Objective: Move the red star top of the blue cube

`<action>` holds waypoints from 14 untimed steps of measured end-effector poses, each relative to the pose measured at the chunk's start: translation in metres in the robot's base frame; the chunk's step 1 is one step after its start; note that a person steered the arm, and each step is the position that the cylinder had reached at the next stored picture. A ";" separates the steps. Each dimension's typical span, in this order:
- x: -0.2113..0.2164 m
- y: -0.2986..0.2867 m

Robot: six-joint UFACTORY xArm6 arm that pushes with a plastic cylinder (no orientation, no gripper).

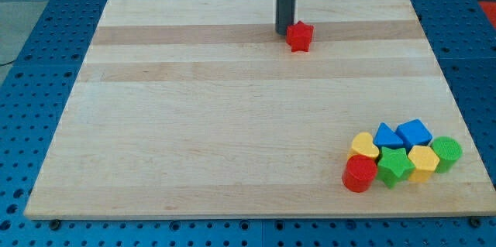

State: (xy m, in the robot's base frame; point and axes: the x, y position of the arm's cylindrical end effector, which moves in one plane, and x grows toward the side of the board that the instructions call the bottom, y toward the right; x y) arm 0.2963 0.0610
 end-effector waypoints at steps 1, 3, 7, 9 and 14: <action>0.016 0.033; 0.067 0.065; 0.127 0.007; 0.169 -0.001; 0.130 0.088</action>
State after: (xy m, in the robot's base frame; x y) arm 0.4268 0.1494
